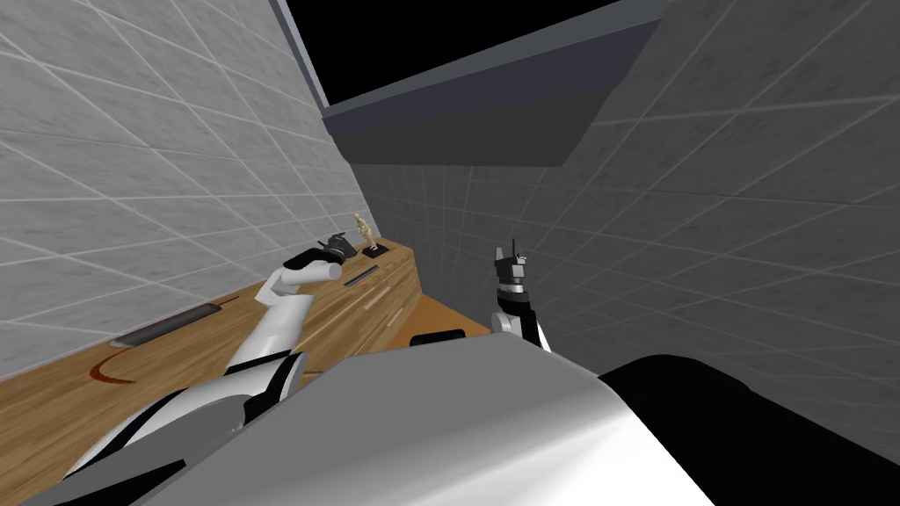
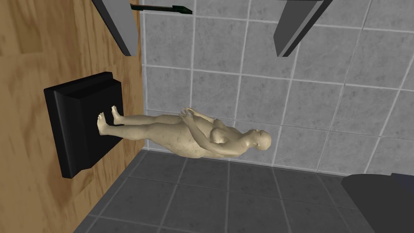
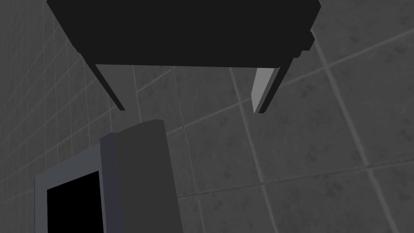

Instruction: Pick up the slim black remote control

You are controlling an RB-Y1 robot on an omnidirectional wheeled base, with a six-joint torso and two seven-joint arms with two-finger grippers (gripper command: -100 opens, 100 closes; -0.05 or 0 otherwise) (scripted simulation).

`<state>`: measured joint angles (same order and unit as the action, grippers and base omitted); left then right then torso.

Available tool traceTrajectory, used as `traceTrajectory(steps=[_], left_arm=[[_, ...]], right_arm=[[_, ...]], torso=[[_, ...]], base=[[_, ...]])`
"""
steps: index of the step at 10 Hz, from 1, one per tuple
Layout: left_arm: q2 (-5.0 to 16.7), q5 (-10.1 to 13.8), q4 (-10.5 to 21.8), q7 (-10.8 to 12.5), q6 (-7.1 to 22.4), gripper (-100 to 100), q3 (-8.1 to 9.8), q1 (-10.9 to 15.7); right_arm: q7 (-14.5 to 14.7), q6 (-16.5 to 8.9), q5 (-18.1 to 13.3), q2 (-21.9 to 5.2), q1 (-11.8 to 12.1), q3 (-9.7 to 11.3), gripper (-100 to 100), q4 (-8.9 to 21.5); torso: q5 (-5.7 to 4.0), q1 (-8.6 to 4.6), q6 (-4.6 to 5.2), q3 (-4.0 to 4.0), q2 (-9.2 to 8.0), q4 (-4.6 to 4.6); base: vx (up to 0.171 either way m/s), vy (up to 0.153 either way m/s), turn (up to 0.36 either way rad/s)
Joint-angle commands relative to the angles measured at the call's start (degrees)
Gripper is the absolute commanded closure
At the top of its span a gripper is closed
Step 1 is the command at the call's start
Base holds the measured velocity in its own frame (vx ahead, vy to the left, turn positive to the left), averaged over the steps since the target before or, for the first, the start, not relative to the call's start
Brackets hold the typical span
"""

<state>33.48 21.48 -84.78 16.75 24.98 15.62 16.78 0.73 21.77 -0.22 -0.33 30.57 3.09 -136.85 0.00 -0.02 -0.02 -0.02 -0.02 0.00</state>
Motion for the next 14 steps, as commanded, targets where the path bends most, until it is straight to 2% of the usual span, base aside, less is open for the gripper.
traceTrajectory(steps=[1, 2, 4, 5, 7, 8, 10, 11, 13, 14], left_arm=[[1.4, 0.1, 1.8, 2.0, 2.9, -100, 0.70, 1.4], [1.4, 0.1, 1.8, 2.0, 3.2, -100, 0.70, 1.4], [3.6, 0.3, 4.3, 4.6, 6.8, -100, 1.68, 3.2], [3.6, 0.3, 4.3, 4.6, 7.5, -100, 1.68, 3.2], [5.6, 0.5, 7.1, 7.3, 11.1, -100, 2.59, 5.1], [5.6, 0.5, 7.1, 7.3, 12.1, -100, 2.59, 5.1], [7.6, 0.7, 10.4, 9.9, 16.0, -100, 3.41, 7.1], [7.6, 0.7, 10.4, 9.9, 16.9, -100, 3.41, 7.1], [9.4, 0.7, 13.4, 12.5, 21.2, -100, 4.07, 9.1], [9.4, 0.7, 13.9, 12.5, 21.8, -100, 4.07, 9.1]], right_arm=[[0.0, 0.0, 0.0, 0.0, 0.0, 0.0, 0, 0.0], [0.0, 0.0, 0.0, 0.0, 0.0, 0.0, 0, 0.0], [0.0, 0.0, 0.0, 0.0, 0.0, 0.0, 0, 0.0], [0.0, 0.0, 0.0, 0.0, 0.0, 0.0, 0, 0.0], [0.0, 0.0, 0.0, 0.0, 0.0, 0.0, 0, 0.0], [0.0, 0.0, 0.0, 0.0, 0.0, 0.0, 0, 0.0], [0.0, 0.0, 0.0, 0.0, 0.0, 0.0, 0, 0.0], [0.0, 0.0, 0.0, 0.0, 0.0, 0.0, 0, 0.0], [0.0, 0.0, 0.0, 0.0, 0.0, 0.0, 0, 0.0], [0.0, 0.0, 0.0, 0.0, 0.0, 0.0, 0, 0.0]], torso=[[0.00, 0.00, 0.00, 0.00, 0.00, 0.00], [0.00, 0.00, 0.00, 0.00, 0.01, 0.00], [0.01, 0.02, 0.00, -0.07, -0.13, -0.03], [-0.01, -0.04, 0.02, -0.10, -0.18, -0.04], [0.02, 0.07, -0.01, -0.08, -0.14, -0.03], [0.01, 0.02, 0.00, -0.11, -0.21, -0.04], [0.02, 0.06, -0.01, -0.12, -0.20, -0.04], [0.02, 0.06, 0.00, -0.08, -0.14, -0.03], [0.00, -0.02, 0.00, -0.01, -0.01, 0.00], [0.01, 0.05, 0.01, -0.02, -0.05, 0.00]], base=[[-0.007, -0.005, -0.063], [-0.034, 0.008, -0.101], [-0.055, -0.005, -0.130], [-0.039, 0.003, -0.058], [-0.055, 0.009, -0.077], [-0.056, 0.006, -0.069], [-0.048, 0.012, -0.093], [-0.008, 0.001, -0.040], [-0.014, -0.003, -0.080], [-0.022, 0.031, -0.060]])
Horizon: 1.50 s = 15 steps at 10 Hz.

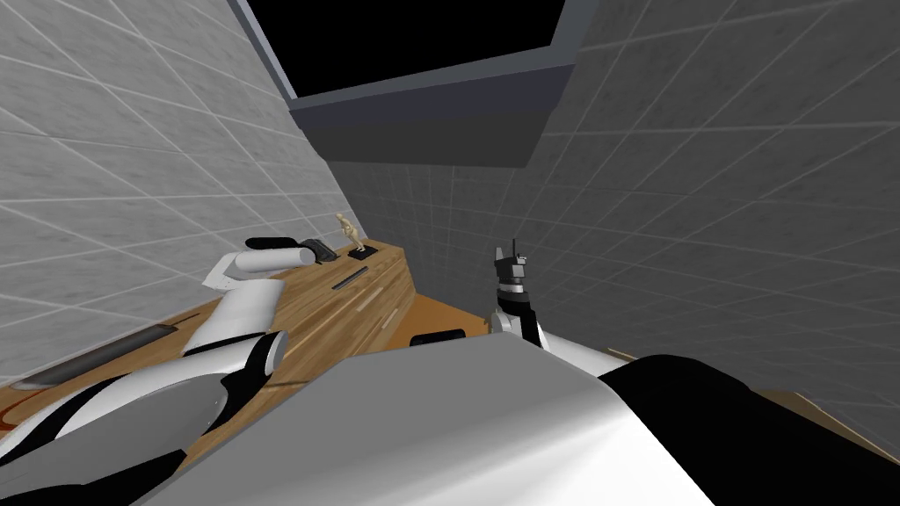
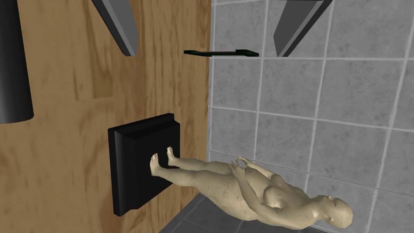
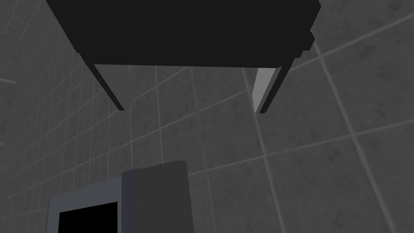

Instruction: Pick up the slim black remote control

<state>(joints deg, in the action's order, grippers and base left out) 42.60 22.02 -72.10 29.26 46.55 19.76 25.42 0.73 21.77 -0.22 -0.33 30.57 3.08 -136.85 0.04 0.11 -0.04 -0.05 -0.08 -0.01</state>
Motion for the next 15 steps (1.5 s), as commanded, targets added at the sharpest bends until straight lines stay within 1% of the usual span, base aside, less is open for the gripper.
traceTrajectory(steps=[1, 2, 3, 4, 5, 6, 7, 8, 9, 10, 11, 12, 13, 14, 15], left_arm=[[1.0, 0.2, 2.9, 1.2, 2.6, -100, 0.20, 1.5], [1.8, 0.1, 4.7, 2.3, 4.0, -100, 0.41, 2.5], [1.8, 0.1, 5.0, 2.3, 5.1, -100, 0.41, 2.5], [2.4, 0.1, 7.1, 3.4, 7.3, -100, 0.58, 3.5], [2.4, 0.1, 7.1, 3.4, 7.6, -100, 0.58, 3.5], [3.0, 0.0, 8.9, 4.5, 10.0, -100, 0.70, 4.5], [3.5, -0.1, 10.6, 5.5, 11.5, -100, 0.77, 5.5], [3.5, -0.1, 11.3, 5.5, 12.4, -100, 0.77, 5.5], [3.9, -0.2, 13.1, 6.5, 14.7, -100, 0.79, 6.5], [3.9, -0.2, 13.5, 6.5, 14.8, -100, 0.79, 6.5], [4.3, -0.4, 15.7, 7.3, 17.2, -100, 0.78, 7.4], [4.3, -0.4, 15.7, 7.3, 17.2, -100, 0.78, 7.4], [4.6, -0.5, 17.8, 8.2, 19.5, -100, 0.73, 8.4], [4.8, -0.7, 19.7, 9.0, 21.2, -100, 0.64, 9.3], [4.8, -0.7, 20.1, 9.0, 21.7, -100, 0.64, 9.3]], right_arm=[[0.0, 0.0, 0.0, 0.0, 0.0, 0.0, 0, 0.0], [0.0, 0.0, 0.0, 0.0, 0.0, 0.0, 0, 0.0], [0.0, 0.0, 0.0, 0.0, 0.0, 0.0, 0, 0.0], [0.0, 0.0, 0.0, 0.0, 0.0, 0.0, 0, 0.0], [0.0, 0.0, 0.0, 0.0, 0.0, 0.0, 0, 0.0], [0.0, 0.0, 0.0, 0.0, 0.0, 0.0, 0, 0.0], [0.0, 0.0, 0.0, 0.0, 0.0, 0.0, 0, 0.0], [0.0, 0.0, 0.0, 0.0, 0.0, 0.0, 0, 0.0], [0.0, 0.0, 0.0, 0.0, 0.0, 0.0, 0, 0.0], [0.0, 0.0, 0.0, 0.0, 0.0, 0.0, 0, 0.0], [0.0, 0.0, 0.0, 0.0, 0.0, 0.0, 0, 0.0], [0.0, 0.0, 0.0, 0.0, 0.0, 0.0, 0, 0.0], [0.0, 0.0, 0.0, 0.0, 0.0, 0.0, 0, 0.0], [0.0, 0.0, 0.0, 0.0, 0.0, 0.0, 0, 0.0], [0.0, 0.0, 0.0, 0.0, 0.0, 0.0, 0, 0.0]], torso=[[0.00, 0.00, 0.00, 0.00, 0.00, 0.00], [0.00, 0.00, 0.03, -0.01, -0.03, 0.00], [0.00, 0.03, 0.03, -0.04, -0.07, -0.02], [0.01, 0.02, 0.01, -0.02, -0.04, -0.01], [0.01, 0.03, 0.02, -0.02, -0.04, 0.00], [0.01, 0.05, 0.00, -0.01, -0.02, -0.01], [0.01, 0.04, 0.02, 0.01, 0.02, 0.00], [0.02, 0.10, 0.04, 0.02, 0.02, 0.01], [0.02, 0.06, -0.01, 0.02, 0.03, 0.01], [0.01, 0.02, 0.01, 0.03, 0.05, 0.01], [0.02, 0.04, 0.00, 0.02, 0.04, 0.01], [0.01, 0.01, -0.01, 0.04, 0.06, 0.02], [0.00, -0.01, 0.00, 0.05, 0.08, 0.02], [0.00, -0.03, 0.02, 0.07, 0.12, 0.03], [0.02, 0.08, 0.02, 0.07, 0.11, 0.03]], base=[[-0.032, 0.026, -0.105], [-0.045, 0.034, -0.171], [-0.031, 0.032, -0.088], [-0.028, 0.035, -0.114], [-0.025, 0.038, -0.065], [-0.014, 0.033, -0.088], [-0.019, 0.056, -0.166], [-0.015, 0.037, -0.071], [-0.010, 0.026, -0.092], [-0.018, 0.037, -0.083], [-0.002, 0.023, -0.013], [-0.002, 0.019, -0.023], [0.005, 0.019, -0.099], [0.001, 0.052, -0.141], [-0.006, 0.052, -0.087]])
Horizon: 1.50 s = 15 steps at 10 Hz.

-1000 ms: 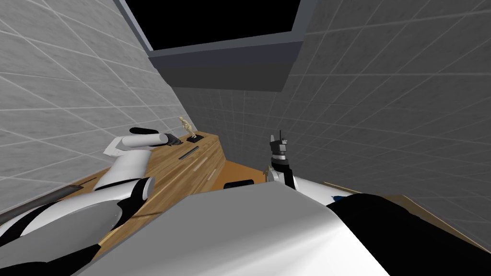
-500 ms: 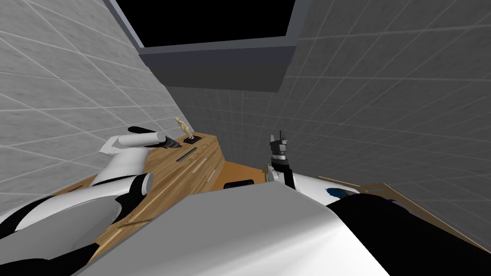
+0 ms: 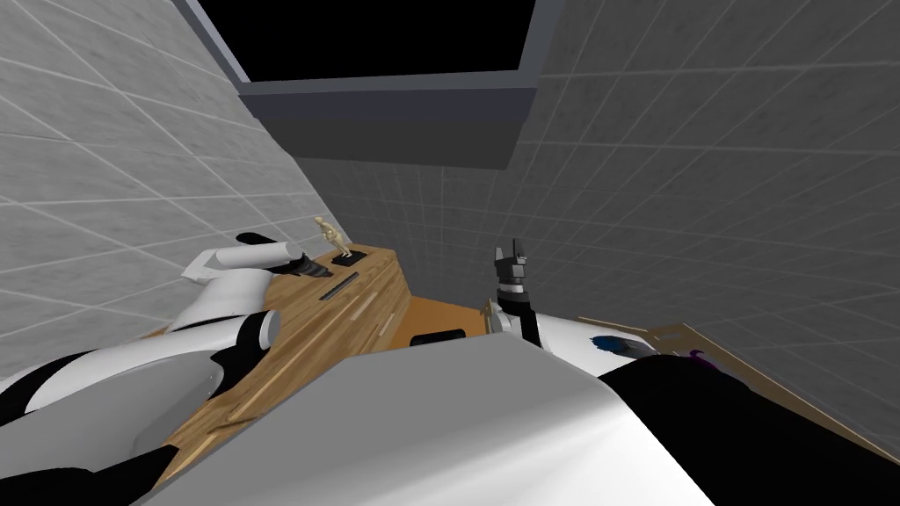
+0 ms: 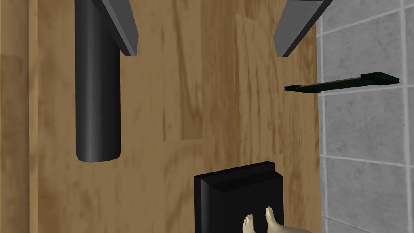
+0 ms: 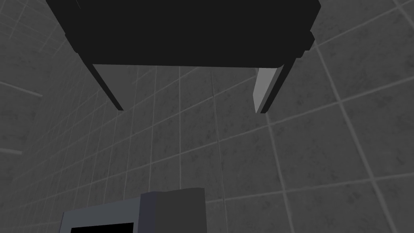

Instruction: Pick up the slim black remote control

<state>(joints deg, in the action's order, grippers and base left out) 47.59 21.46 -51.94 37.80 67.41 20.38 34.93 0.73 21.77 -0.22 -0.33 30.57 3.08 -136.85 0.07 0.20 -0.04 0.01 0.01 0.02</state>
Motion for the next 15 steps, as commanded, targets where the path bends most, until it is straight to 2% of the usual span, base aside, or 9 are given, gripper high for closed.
traceTrajectory(steps=[1, 2, 3, 4, 5, 6, 11, 13, 15], left_arm=[[0.0, -0.3, 2.1, 1.1, 2.9, -100, -0.09, 0.7], [0.0, -0.3, 2.1, 1.1, 3.1, -100, -0.09, 0.7], [0.2, -0.5, 4.3, 1.8, 5.2, -100, -0.24, 1.5], [0.2, -0.5, 4.3, 1.8, 5.2, -100, -0.24, 1.5], [0.3, -0.7, 6.4, 2.4, 7.2, -100, -0.40, 2.3], [0.3, -0.7, 6.4, 2.4, 7.2, -100, -0.40, 2.3], [0.4, -1.2, 12.2, 4.0, 12.6, -100, -0.92, 4.5], [0.4, -1.2, 12.2, 4.0, 12.6, -100, -0.92, 4.5], [0.5, -1.6, 15.5, 4.8, 15.6, -100, -1.21, 5.6]], right_arm=[[0.0, 0.0, 0.0, 0.0, 0.0, 0.0, 0, 0.0], [0.0, 0.0, 0.0, 0.0, 0.0, 0.0, 0, 0.0], [0.0, 0.0, 0.0, 0.0, 0.0, 0.0, 0, 0.0], [0.0, 0.0, 0.0, 0.0, 0.0, 0.0, 0, 0.0], [0.0, 0.0, 0.0, 0.0, 0.0, 0.0, 0, 0.0], [0.0, 0.0, 0.0, 0.0, 0.0, 0.0, 0, 0.0], [0.0, 0.0, 0.0, 0.0, 0.0, 0.0, 0, 0.0], [0.0, 0.0, 0.0, 0.0, 0.0, 0.0, 0, 0.0], [0.0, 0.0, 0.0, 0.0, 0.0, 0.0, 0, 0.0]], torso=[[0.00, 0.00, 0.00, 0.00, 0.00, 0.00], [0.00, 0.01, 0.02, 0.02, 0.03, 0.00], [0.00, 0.00, -0.01, 0.00, 0.00, 0.00], [-0.01, -0.07, -0.01, -0.02, -0.03, -0.01], [-0.02, -0.07, 0.01, -0.01, -0.01, 0.00], [-0.01, -0.06, 0.03, 0.01, 0.02, 0.01], [-0.03, -0.11, -0.02, -0.01, -0.01, -0.01], [-0.02, -0.06, -0.01, -0.02, -0.03, -0.01], [-0.03, -0.08, 0.03, 0.01, 0.03, 0.00]], base=[[0.008, 0.051, -0.111], [-0.005, 0.049, -0.075], [-0.014, 0.026, -0.051], [-0.006, 0.032, -0.084], [0.001, 0.039, -0.151], [-0.003, 0.053, -0.078], [-0.009, 0.038, -0.069], [-0.009, 0.023, -0.036], [0.000, 0.042, -0.174]])
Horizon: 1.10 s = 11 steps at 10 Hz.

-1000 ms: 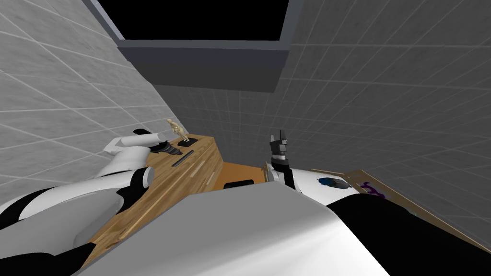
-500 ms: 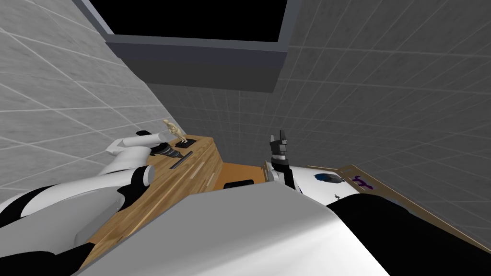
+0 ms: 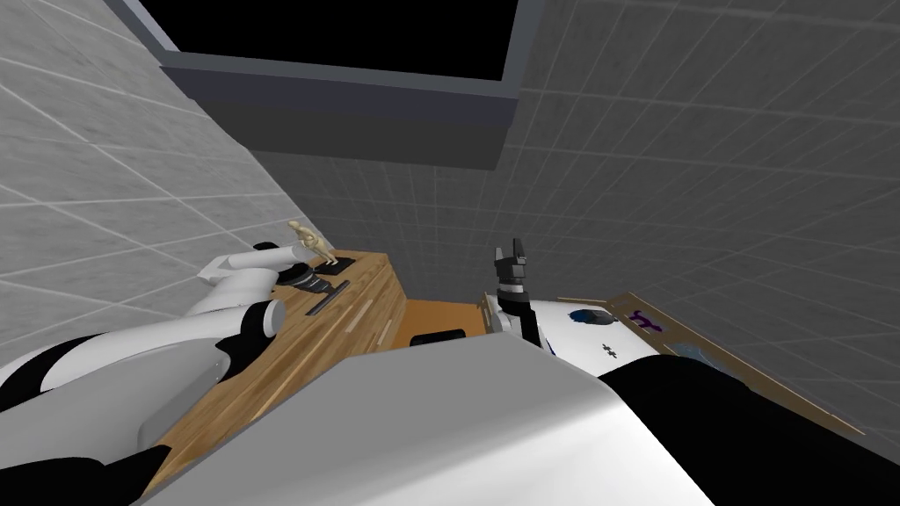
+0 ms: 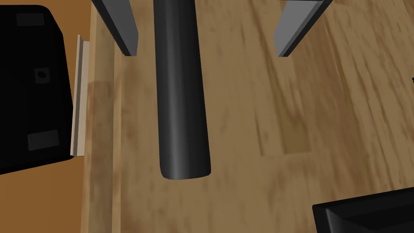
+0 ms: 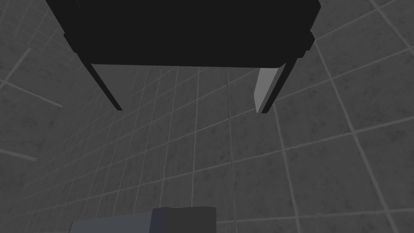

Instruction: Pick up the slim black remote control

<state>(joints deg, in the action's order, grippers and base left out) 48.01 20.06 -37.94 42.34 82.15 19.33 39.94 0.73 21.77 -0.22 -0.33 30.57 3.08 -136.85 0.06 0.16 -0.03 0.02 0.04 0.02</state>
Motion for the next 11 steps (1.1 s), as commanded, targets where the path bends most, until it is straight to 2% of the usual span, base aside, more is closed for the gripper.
traceTrajectory(steps=[1, 7, 8, 9, 10, 11], left_arm=[[0.1, -0.3, 2.9, 0.6, 2.2, -100, -0.28, 1.1], [0.4, -0.7, 7.0, 2.0, 6.4, -100, -0.52, 2.7], [0.3, -0.6, 6.1, 1.9, 6.0, -100, -0.46, 2.3], [0.3, -0.6, 6.2, 1.9, 6.1, 0, -0.47, 2.3], [-0.5, -0.7, 6.8, 1.6, 4.4, -100, -0.37, 1.6], [-0.8, -0.7, 7.1, 1.5, 3.7, -100, -0.33, 1.3]], right_arm=[[0.0, 0.0, 0.0, 0.0, 0.0, 0.0, 0, 0.0], [0.0, 0.0, 0.0, 0.0, 0.0, 0.0, 0, 0.0], [0.0, 0.0, 0.0, 0.0, 0.0, 0.0, 0, 0.0], [0.0, 0.0, 0.0, 0.0, 0.0, 0.0, 0, 0.0], [0.0, 0.0, 0.0, 0.0, 0.0, 0.0, 0, 0.0], [0.0, 0.0, 0.0, 0.0, 0.0, 0.0, 0, 0.0]], torso=[[0.00, 0.00, 0.00, 0.00, 0.00, 0.00], [-0.02, -0.04, -0.04, -0.03, -0.04, -0.01], [-0.02, -0.06, -0.03, -0.02, -0.02, -0.01], [-0.03, -0.11, -0.05, -0.01, -0.01, -0.01], [-0.03, -0.13, -0.05, -0.01, 0.00, -0.01], [-0.02, -0.12, -0.06, 0.02, 0.05, 0.01]], base=[[-0.013, 0.076, -0.123], [-0.013, 0.035, -0.052], [-0.002, 0.009, -0.014], [0.000, 0.000, 0.000], [0.017, 0.005, 0.039], [0.027, 0.005, 0.034]])
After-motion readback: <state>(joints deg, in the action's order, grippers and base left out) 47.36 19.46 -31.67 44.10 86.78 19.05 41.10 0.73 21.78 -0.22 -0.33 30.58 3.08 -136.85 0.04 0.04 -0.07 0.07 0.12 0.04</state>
